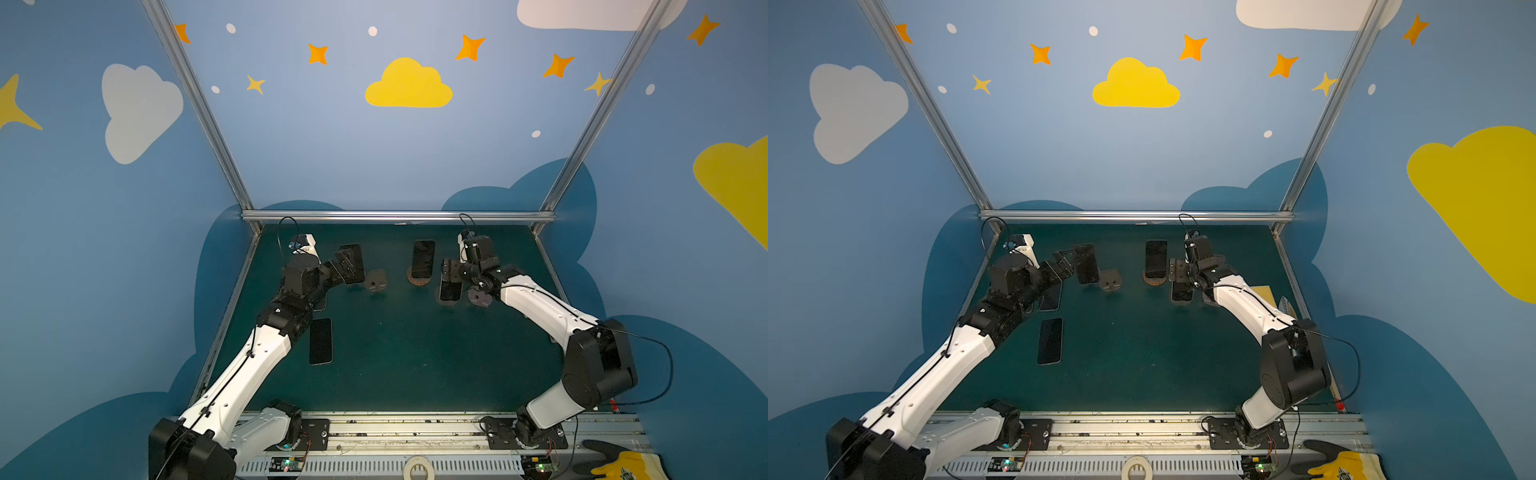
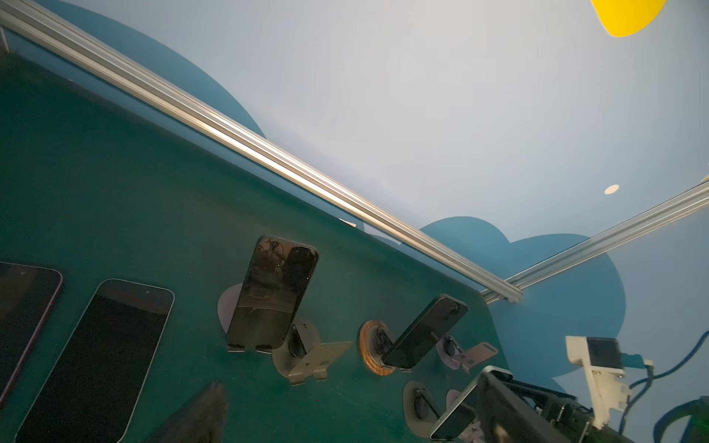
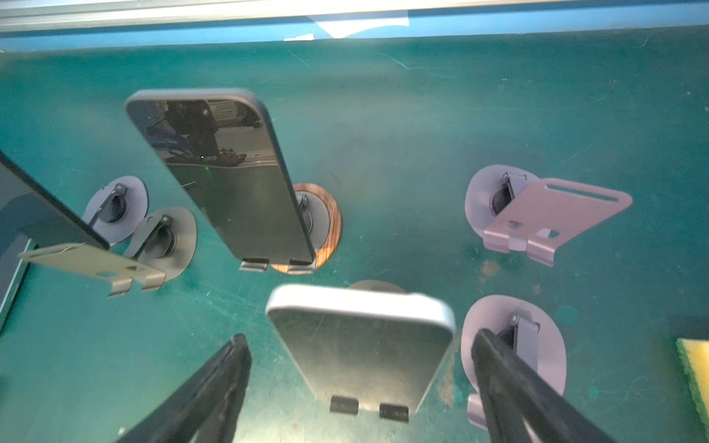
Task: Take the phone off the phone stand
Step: 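Lift the white-framed phone off its stand with the right gripper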
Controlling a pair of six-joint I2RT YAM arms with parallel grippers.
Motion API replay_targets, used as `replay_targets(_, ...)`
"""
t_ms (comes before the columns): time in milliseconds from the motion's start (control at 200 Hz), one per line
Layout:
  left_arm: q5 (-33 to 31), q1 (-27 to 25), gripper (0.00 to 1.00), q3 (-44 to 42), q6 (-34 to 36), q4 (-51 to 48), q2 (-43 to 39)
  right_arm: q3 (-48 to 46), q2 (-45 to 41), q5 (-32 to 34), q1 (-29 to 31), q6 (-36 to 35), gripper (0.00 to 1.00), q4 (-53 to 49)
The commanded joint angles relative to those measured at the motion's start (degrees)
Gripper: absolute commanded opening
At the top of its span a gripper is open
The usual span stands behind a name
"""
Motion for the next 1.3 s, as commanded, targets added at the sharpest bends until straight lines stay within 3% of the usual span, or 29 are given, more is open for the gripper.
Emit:
replay_targets(0,3.05,0.99,1.0,-0.45,-1.73,2.32,0.01,2.02,2.33,0.48,-0.46,-0.5,0.91,0.36)
replay_targets(345,4.23,1.61,1.0,-0.18,-2.0,2.06,0.97,3.99,6.55,-0.86,-0.49,1.39,0.87,0.39)
replay_targets(761,4.52,1.97,1.0,-0.01,-1.74,2.02,1.5,6.51,7.79,-1.58,-0.51,2.45,0.68,-5.39)
replay_targets(1297,5.13,2.14,1.0,0.05,-1.37,2.32,0.7,5.36,-0.41,-0.03,-0.35,4.43,0.62,-7.19)
